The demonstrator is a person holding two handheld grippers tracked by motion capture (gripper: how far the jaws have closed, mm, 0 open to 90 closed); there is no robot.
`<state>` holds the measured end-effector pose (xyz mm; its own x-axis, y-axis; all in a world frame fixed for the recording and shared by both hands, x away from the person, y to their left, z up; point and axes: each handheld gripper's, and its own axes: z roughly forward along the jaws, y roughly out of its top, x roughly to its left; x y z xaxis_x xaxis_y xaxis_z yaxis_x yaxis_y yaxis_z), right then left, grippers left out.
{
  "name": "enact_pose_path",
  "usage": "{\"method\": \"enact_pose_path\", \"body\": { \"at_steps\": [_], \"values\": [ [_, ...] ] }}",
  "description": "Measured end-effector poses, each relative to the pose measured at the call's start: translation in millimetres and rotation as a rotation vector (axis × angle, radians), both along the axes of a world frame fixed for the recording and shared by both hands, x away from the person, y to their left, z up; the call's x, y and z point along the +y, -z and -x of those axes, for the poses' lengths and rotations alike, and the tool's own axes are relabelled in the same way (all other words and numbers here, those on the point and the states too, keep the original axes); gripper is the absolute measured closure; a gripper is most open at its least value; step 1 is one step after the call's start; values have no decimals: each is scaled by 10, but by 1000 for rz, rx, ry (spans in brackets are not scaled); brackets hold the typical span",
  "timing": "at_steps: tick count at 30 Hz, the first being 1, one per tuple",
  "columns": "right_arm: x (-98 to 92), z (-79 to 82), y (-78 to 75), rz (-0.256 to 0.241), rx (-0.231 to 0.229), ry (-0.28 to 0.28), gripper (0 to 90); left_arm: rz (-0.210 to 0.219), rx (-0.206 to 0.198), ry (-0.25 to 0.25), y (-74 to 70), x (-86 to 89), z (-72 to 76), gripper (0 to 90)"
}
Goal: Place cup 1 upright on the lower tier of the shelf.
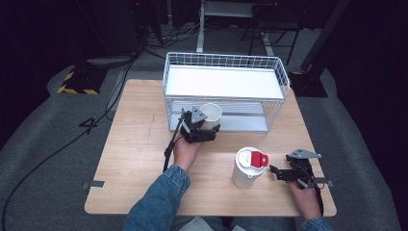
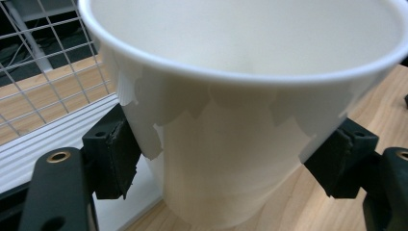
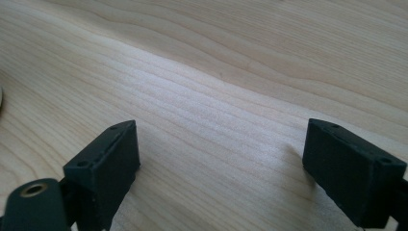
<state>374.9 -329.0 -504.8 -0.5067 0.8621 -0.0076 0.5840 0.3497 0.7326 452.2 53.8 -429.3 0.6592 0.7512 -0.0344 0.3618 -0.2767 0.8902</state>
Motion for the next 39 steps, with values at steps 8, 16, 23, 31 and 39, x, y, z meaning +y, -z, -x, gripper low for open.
{"method": "enact_pose_path", "body": {
  "at_steps": [8, 16, 23, 31, 39],
  "values": [
    [0, 0, 0, 0, 0, 0, 129, -20, -25, -41, 107, -115, -124, 228],
    [0, 0, 0, 0, 0, 0, 129, -6, -37, -69, 168, -231, -223, 227],
    [0, 0, 0, 0, 0, 0, 129, -1, -36, -108, 214, -294, -338, 227],
    [0, 0, 0, 0, 0, 0, 128, 2, -26, -127, 307, -327, -428, 226],
    [-1, -1, 0, 0, 0, -1, 129, 9, -10, -169, 379, -354, -554, 225]
  ]
}}
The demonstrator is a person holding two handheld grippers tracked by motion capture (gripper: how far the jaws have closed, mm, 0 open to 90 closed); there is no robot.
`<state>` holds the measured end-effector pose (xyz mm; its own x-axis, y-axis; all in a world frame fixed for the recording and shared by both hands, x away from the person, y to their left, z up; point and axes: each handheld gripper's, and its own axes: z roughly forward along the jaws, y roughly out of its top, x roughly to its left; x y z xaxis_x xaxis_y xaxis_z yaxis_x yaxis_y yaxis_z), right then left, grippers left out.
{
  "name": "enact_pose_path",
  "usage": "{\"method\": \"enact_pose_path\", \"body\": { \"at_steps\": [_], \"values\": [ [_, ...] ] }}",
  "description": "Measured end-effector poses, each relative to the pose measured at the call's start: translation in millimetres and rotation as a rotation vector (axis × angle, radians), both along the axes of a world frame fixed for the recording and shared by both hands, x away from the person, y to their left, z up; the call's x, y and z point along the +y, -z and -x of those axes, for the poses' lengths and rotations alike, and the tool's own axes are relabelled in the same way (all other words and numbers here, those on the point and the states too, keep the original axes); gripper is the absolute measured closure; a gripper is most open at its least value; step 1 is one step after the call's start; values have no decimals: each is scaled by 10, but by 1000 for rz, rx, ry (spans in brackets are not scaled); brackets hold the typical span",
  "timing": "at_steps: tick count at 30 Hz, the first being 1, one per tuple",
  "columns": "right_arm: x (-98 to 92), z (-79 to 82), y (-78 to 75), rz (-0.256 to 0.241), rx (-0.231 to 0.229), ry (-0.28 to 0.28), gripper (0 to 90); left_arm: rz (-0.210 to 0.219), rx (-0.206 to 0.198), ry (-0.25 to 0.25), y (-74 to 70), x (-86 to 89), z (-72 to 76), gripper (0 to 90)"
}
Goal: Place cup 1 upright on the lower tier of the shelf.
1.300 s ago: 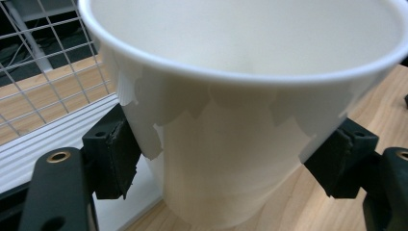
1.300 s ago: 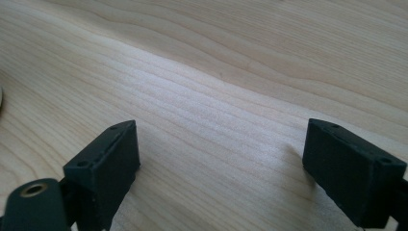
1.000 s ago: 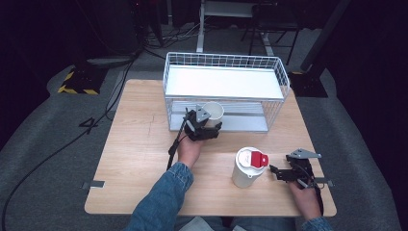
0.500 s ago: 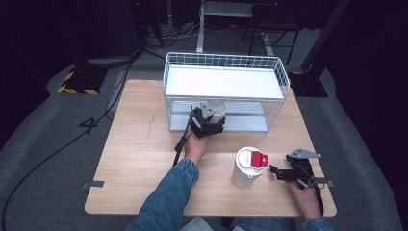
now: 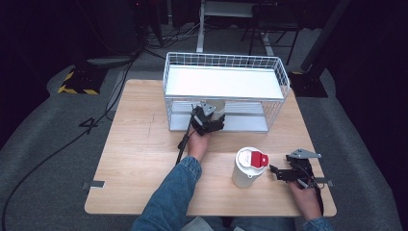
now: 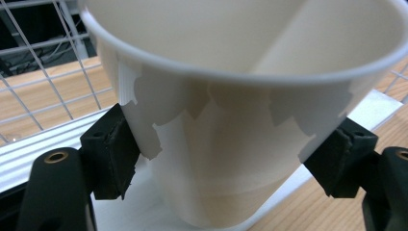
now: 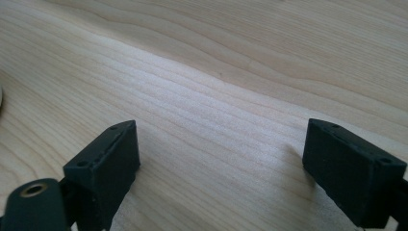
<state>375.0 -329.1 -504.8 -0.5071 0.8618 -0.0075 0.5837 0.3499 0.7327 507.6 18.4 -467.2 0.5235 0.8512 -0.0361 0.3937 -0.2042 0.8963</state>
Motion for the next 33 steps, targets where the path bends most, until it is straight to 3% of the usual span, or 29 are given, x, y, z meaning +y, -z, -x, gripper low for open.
{"method": "enact_pose_path", "body": {
  "at_steps": [23, 33],
  "values": [
    [1, 1, 0, -1, 0, -1, 132, -43, 49, -14, 78, -89, -183, 225],
    [1, 2, 0, -1, 0, -2, 133, -17, 85, -35, 96, -67, -215, 219]
  ]
}}
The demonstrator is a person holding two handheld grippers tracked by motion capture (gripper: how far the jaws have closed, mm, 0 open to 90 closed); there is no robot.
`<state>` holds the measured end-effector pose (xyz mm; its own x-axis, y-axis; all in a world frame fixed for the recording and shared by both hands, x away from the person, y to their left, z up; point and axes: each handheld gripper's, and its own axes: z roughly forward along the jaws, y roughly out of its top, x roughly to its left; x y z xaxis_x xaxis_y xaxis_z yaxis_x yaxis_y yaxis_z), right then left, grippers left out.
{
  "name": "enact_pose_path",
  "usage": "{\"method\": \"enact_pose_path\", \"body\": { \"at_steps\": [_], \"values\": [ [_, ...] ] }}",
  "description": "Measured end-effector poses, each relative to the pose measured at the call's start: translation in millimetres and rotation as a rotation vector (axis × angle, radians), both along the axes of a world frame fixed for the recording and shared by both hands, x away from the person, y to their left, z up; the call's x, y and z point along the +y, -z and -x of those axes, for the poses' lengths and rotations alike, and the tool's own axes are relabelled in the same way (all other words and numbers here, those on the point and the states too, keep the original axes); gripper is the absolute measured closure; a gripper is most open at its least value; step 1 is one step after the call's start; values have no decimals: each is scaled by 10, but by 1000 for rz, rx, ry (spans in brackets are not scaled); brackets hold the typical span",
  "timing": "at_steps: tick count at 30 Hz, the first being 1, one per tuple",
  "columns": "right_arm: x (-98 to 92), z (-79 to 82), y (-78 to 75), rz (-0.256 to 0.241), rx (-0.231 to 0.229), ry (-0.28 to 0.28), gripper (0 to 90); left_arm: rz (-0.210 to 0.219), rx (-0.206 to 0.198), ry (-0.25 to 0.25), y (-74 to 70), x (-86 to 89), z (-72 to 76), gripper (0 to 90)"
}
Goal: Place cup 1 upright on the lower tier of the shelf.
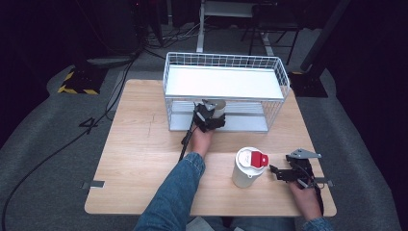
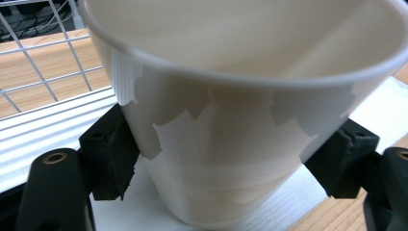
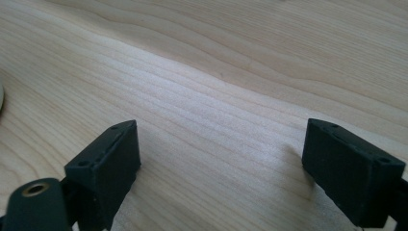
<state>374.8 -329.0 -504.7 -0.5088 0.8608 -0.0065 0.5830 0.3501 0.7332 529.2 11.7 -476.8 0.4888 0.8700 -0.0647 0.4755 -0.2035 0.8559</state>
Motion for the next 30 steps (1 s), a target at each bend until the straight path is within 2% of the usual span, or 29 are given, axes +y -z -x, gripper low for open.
{"method": "enact_pose_path", "body": {
  "at_steps": [4, 9, 13, 21, 30],
  "values": [
    [0, 0, 0, 0, 0, 0, 133, 3, -3, -1, -4, 10, -5, 154],
    [0, 0, 0, 0, 0, 0, 133, -14, -17, -12, -9, 1, 0, 146],
    [0, 0, 0, 0, 0, 0, 133, -10, -23, -3, -26, 8, 17, 132],
    [0, 0, 0, 0, 0, 0, 133, 21, -25, 37, -94, 68, 85, 22],
    [0, 0, 0, 0, 0, 0, 133, 57, -36, 51, -203, 194, 253, 1]
  ]
}}
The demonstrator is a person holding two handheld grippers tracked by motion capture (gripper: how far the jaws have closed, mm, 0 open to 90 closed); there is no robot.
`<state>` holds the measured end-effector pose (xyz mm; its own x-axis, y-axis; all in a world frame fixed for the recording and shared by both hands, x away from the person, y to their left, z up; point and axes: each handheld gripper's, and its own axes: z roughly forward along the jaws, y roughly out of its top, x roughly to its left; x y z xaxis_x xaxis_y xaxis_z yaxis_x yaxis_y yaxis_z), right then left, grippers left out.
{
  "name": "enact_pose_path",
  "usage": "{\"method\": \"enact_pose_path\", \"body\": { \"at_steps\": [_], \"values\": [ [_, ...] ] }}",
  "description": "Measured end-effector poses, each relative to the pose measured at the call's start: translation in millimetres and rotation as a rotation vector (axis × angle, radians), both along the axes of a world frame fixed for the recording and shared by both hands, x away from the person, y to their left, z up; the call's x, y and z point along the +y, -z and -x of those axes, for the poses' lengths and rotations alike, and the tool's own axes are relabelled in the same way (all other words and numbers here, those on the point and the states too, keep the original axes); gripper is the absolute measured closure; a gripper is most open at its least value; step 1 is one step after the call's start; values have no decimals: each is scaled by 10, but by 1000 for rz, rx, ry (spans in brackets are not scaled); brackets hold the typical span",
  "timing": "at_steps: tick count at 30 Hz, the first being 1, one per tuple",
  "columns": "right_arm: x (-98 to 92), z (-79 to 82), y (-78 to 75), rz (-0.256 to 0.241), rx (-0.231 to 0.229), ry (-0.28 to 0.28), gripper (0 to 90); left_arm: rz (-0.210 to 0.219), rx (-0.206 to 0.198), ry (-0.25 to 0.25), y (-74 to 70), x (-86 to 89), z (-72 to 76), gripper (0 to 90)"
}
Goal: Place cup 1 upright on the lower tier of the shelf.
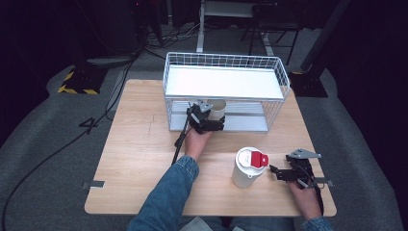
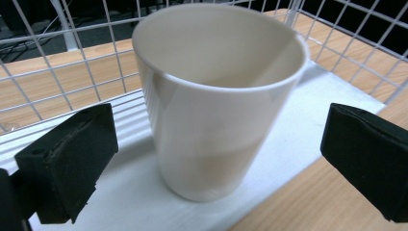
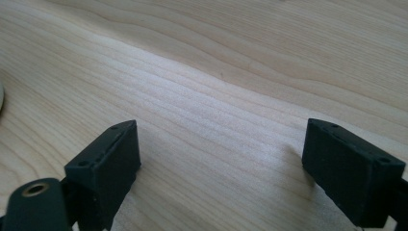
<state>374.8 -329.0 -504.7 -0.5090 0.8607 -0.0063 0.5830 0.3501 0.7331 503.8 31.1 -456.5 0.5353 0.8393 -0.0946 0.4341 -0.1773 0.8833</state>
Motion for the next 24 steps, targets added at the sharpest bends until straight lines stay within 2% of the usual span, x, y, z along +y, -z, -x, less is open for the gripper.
{"method": "enact_pose_path", "body": {
  "at_steps": [3, 7, 14, 18, 24],
  "values": [
    [0, 0, 0, 0, 0, 0, 133, 6, 16, 19, -26, 47, 44, 0],
    [0, 0, 0, 0, 0, 0, 133, 9, -5, 27, -78, 110, 140, 0],
    [0, 0, 0, 0, 0, 0, 133, 21, -11, 44, -141, 197, 307, 0],
    [0, 0, 0, 0, 0, 0, 133, 19, -28, 62, -227, 264, 469, 0],
    [0, -1, 0, 0, -1, -1, 133, 24, -31, 88, -323, 315, 580, 0]
  ]
}}
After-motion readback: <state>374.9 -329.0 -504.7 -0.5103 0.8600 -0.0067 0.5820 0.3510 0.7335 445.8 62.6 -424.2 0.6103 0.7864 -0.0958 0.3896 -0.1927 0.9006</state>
